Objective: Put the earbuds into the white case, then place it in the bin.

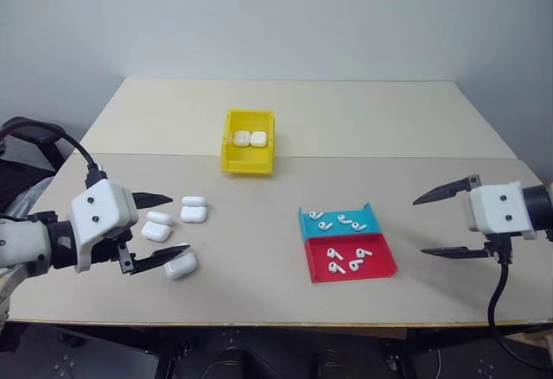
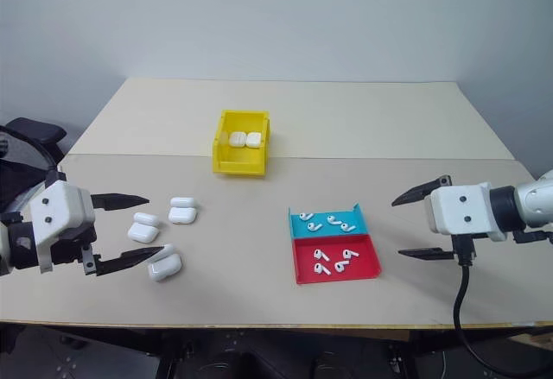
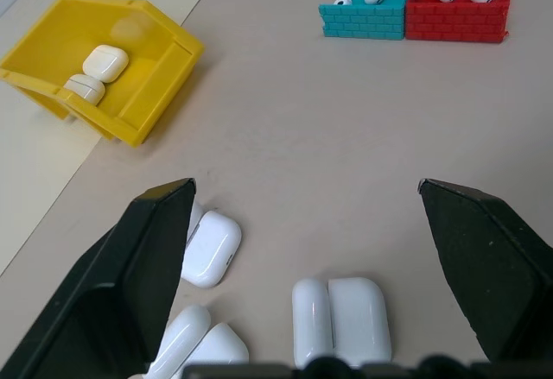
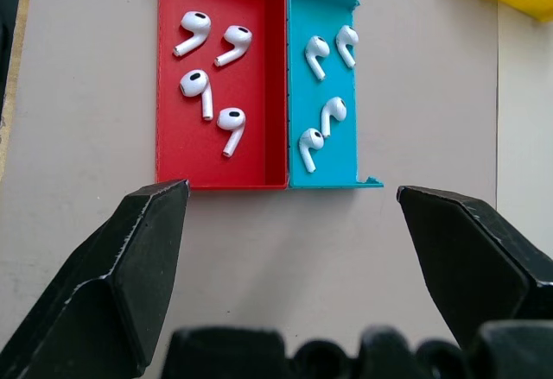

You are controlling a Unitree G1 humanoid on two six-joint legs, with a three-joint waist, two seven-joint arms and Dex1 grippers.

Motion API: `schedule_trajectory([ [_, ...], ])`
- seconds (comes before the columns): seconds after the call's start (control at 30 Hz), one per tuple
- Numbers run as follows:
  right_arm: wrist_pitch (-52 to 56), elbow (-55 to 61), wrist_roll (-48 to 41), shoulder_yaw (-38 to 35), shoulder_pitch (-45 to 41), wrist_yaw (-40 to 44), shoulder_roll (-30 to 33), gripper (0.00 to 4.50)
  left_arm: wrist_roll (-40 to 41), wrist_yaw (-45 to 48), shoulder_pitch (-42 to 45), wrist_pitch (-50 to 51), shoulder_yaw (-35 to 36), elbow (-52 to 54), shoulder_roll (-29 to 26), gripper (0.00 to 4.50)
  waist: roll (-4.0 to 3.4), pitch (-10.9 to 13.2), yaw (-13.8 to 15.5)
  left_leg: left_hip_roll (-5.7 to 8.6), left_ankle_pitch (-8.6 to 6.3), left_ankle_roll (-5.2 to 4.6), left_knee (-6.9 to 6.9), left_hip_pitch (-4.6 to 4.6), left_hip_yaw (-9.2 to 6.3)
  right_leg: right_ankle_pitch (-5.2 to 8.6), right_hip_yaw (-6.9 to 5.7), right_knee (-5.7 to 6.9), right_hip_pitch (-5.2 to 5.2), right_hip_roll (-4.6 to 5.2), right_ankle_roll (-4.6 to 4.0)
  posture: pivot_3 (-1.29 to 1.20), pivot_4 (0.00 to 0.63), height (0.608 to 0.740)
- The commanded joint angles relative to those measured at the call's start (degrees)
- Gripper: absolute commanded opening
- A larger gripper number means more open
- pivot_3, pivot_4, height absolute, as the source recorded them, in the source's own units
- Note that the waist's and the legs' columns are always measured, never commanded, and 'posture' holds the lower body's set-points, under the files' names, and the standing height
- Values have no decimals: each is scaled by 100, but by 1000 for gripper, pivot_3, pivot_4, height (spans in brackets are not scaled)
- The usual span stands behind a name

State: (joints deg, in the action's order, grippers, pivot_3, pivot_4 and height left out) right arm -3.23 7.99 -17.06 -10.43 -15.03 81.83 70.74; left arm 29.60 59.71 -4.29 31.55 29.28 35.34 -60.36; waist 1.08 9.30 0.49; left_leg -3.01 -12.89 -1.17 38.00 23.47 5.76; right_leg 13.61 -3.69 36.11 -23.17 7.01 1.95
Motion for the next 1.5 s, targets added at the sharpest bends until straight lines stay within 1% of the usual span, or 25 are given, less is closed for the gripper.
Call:
schedule_trajectory([
  [0.03, -38, 109, -112, -247, -30, -1, 76, 4461, 128, -103, 171, 35, 108, 120, -31, 4500, 0, 0, 0, 0, 0, 0, 0, 0, 0, 0, 0, 0, 0, 0, 0, 0, 150, 740],
  [0.17, -33, 123, -123, -250, -33, 21, 91, 4461, 287, -407, 377, 276, 170, 209, 26, 4500, 0, 0, 3, 0, 0, 0, 0, 0, -2, 0, 0, 0, 1, 0, 0, 0, 150, 740],
  [0.4, -7, 97, -121, -163, -118, 77, 108, 4461, 233, -529, 151, 548, 346, 412, -18, 4500, 0, 0, -5, -1, 1, 1, 0, -1, -1, 0, 0, 2, 0, 0, 0, 0, 150, 740],
  [0.63, -7, -13, -57, 1, -263, 145, 108, 4461, 63, -1162, -142, 1121, 527, 1131, 52, 4500, 0, 0, -3, 0, 0, 0, 0, -1, -3, 0, 2, 1, 0, 0, 0, 0, 150, 740],
  [0.67, 7, -6, -79, -7, -252, 186, 131, 4461, 82, -1362, -95, 1303, 588, 1304, 81, 4500, 0, 0, -3, 0, 0, 1, 0, -2, -3, 0, 2, 1, 1, 0, 0, 0, 150, 740],
  [0.7, 38, 18, -121, -28, -219, 232, 148, 4461, 249, -1592, 22, 1800, 659, 1476, 19, 4500, 0, 0, -2, 0, 0, 1, 0, -1, -5, 0, 1, 1, 1, 0, -1, 0, 150, 740],
  [0.77, 89, 65, -152, -52, -152, 285, 157, 4461, 625, -2035, 418, 3215, 669, 1685, -295, 4500, 1, 1, 9, 0, 0, 0, 0, -2, -17, 0, 2, 1, 3, 0, 0, 0, 150, 740],
  [0.8, 121, 82, -138, -29, -135, 271, 137, 4461, 859, -2210, 787, 4035, 611, 1640, -389, 4500, 1, 1, 17, 1, 1, 1, 0, -2, -27, 0, 0, 3, 6, 0, 1, 0, 150, 740],
  [0.87, 210, 122, -129, 59, -136, 243, 81, 4461, 1037, -2453, 1421, 5171, 389, 1376, -453, 4500, 0, 0, 21, 3, 1, 2, 0, -8, -41, 2, 1, 5, 9, 0, 4, 0, 150, 740],
  [0.93, 286, 166, -138, 136, -164, 226, 34, 4461, 967, -2689, 1908, 5820, 92, 1067, -417, 4500, 1, 0, 13, 4, 1, 2, 0, -14, -46, 3, 2, 6, 13, -1, 5, 0, 150, 740],
  [0.97, 330, 170, -120, 218, -220, 197, -14, 4461, 898, -2860, 2191, 5983, -91, 654, -304, 4500, 1, 0, 9, 4, 2, 3, 0, -14, -46, 2, 3, 8, 13, -1, 5, 0, 150, 740],
  [1.03, 388, 173, -71, 350, -310, 137, -90, 4461, 888, -3084, 2555, 6095, -370, -50, -215, 4500, 1, 0, -7, 4, 3, 5, 0, -16, -45, 2, 3, 11, 12, -2, 4, 0, 150, 740],
  [1.07, 410, 176, -45, 401, -344, 103, -120, 4461, 916, -3148, 2670, 6095, -501, -335, -247, 4500, 2, 1, -9, 4, 3, 5, 0, -16, -45, 1, 3, 12, 12, -3, 3, 0, 150, 740],
  [1.13, 444, 181, -101, 467, -372, 128, -167, 4461, 1043, -3104, 2995, 6095, -978, -908, -435, 4500, 5, 3, -10, 4, 4, 6, -1, -12, -43, 1, 3, 12, 7, -3, 2, 0, 150, 740],
  [1.23, 440, 147, -74, 487, -340, 134, -190, 4461, 1107, -3109, 3507, 6095, -1661, -1486, -481, 4500, 7, 4, 9, 7, 4, 6, -1, 0, -36, 0, 2, 7, 1, -1, 1, 0, 150, 740],
  [1.4, 680, 418, -115, 396, -126, 41, -150, 4461, 847, -3114, 4046, 6086, -2602, -2187, -476, 4500, 8, 4, 20, 9, 5, 8, -1, 5, -16, 0, -1, 6, -1, 0, 1, 0, 150, 740],
  [1.5, 828, 600, -172, 361, -49, -26, -166, 4461, 703, -2869, 4437, 5876, -3156, -2709, -522, 4500, 10, 5, 21, 9, 6, 10, -1, 5, -10, 0, -3, 9, -2, 0, 1, 0, 150, 740],
])
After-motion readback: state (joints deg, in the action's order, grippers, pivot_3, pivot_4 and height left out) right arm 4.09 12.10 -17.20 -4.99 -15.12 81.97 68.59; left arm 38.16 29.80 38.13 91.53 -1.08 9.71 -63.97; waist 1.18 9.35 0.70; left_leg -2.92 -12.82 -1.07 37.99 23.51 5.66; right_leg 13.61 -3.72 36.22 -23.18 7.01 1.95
